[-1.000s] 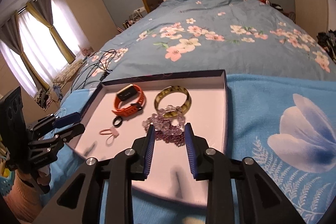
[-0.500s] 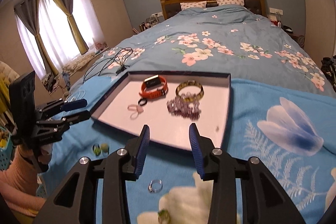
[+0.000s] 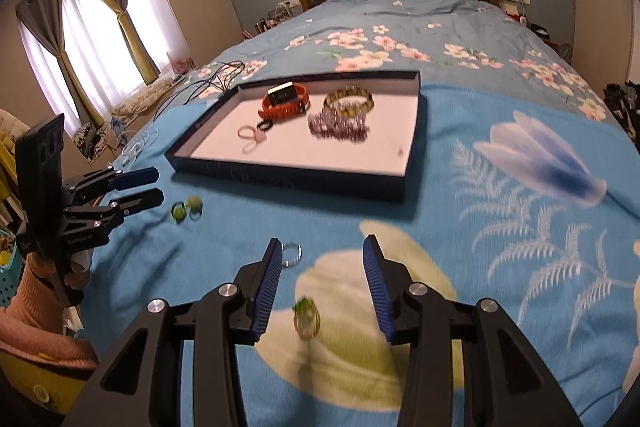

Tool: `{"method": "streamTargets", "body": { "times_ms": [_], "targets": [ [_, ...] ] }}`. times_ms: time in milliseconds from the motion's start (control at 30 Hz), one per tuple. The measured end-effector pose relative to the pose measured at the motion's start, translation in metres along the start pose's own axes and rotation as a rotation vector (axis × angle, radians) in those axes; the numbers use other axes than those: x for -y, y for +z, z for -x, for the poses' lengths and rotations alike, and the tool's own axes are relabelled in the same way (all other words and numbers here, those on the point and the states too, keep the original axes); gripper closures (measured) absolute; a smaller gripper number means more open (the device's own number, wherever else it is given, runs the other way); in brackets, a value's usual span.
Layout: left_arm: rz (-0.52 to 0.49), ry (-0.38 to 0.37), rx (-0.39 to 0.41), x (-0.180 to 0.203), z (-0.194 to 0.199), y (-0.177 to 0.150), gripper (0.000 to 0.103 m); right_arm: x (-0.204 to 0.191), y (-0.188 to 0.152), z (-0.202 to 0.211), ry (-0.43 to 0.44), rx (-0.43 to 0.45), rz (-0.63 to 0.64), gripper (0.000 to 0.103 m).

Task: Organize jewelry
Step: 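Move the right tool to the gold green-stone ring while the left tool reaches the black hair tie, then grasp the gold green-stone ring with the right tool while the left tool grasps the black hair tie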

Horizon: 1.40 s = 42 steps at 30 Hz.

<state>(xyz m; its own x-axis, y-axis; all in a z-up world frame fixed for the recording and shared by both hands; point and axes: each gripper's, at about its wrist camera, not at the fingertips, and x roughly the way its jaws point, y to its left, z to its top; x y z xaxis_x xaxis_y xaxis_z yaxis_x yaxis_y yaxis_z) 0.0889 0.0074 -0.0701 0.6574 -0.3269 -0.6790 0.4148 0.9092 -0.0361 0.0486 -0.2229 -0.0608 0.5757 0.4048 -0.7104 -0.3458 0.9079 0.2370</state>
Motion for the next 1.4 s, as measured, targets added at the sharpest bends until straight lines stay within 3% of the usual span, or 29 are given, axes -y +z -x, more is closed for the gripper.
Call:
{"method": "streamTargets", "body": {
  "times_ms": [733, 1100, 1400],
  "targets": [
    [0.01, 0.011, -0.104, 0.004, -0.023, -0.009, 0.052, -0.017, -0.03, -0.01, -0.016, -0.058, 0.038, 0.062],
    [-0.003, -0.039, -0.147, 0.007, -0.036, -0.01, 0.075, -0.019, -0.033, -0.011, -0.024, -0.06, 0.039, 0.062],
    [-0.025, -0.055, -0.141, 0.016, -0.031, -0.012, 0.077, -0.022, -0.033, -0.012, -0.042, -0.055, 0.056, 0.062]
  ]
}}
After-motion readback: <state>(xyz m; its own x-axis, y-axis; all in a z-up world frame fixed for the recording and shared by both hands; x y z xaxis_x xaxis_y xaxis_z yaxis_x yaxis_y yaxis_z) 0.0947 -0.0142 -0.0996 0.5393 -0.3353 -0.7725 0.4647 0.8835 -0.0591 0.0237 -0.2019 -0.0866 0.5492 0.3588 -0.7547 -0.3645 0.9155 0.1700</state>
